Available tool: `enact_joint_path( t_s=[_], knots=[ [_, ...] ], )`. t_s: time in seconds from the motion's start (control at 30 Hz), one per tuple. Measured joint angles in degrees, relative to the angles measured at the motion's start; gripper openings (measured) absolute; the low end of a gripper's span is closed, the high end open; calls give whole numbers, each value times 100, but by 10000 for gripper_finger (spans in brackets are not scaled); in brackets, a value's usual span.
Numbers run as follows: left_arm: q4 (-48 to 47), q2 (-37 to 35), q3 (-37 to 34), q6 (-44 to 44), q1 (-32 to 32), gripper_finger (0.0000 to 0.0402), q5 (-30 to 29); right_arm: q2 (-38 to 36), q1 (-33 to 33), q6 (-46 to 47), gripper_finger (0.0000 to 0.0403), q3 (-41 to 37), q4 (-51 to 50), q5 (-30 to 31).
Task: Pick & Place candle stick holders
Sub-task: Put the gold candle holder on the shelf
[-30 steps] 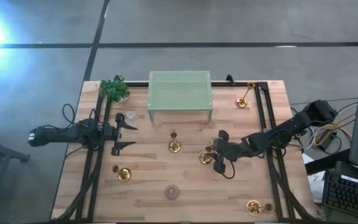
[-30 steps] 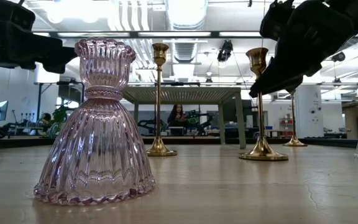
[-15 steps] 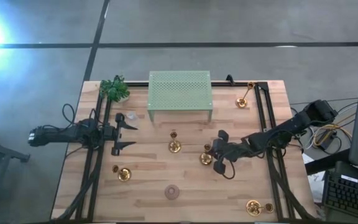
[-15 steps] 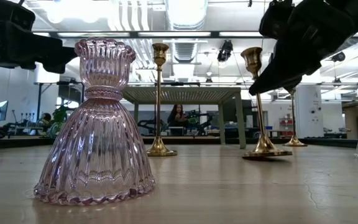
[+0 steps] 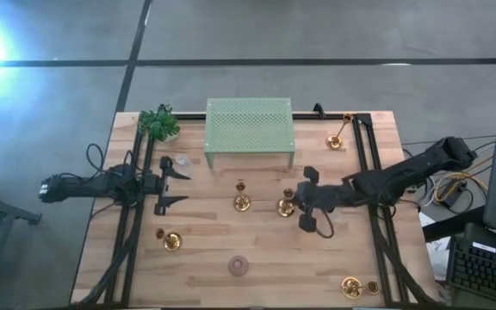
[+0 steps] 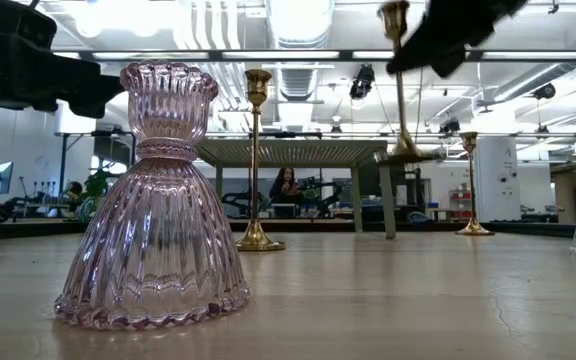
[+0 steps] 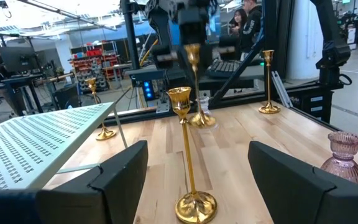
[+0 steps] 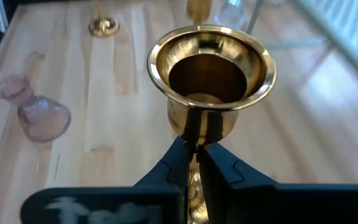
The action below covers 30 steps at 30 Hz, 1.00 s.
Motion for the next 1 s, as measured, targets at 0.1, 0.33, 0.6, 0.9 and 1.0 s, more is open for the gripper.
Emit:
enact_joint_path(
  t_s=[0.1, 0.33, 0.6, 0.9, 1.0],
  knots=[
    [1, 0, 0, 0, 1, 282, 0, -149, -290, -354, 12, 340, -306, -241],
    [-2, 2, 0, 0, 2, 282, 0, -113, -1384, -790, 12, 1169, -1051, -1006],
    [-2, 2, 0, 0, 2, 282, 0, 205, -2223, -1614, 12, 1825, -1029, -1587],
    [0, 2, 0, 0, 0, 282, 0, 904, -2887, -2323, 12, 2668, -1033, -2146],
    [0, 2, 0, 0, 2, 282, 0, 1148, -3221, -2509, 12, 2889, -1031, -2446]
  ],
)
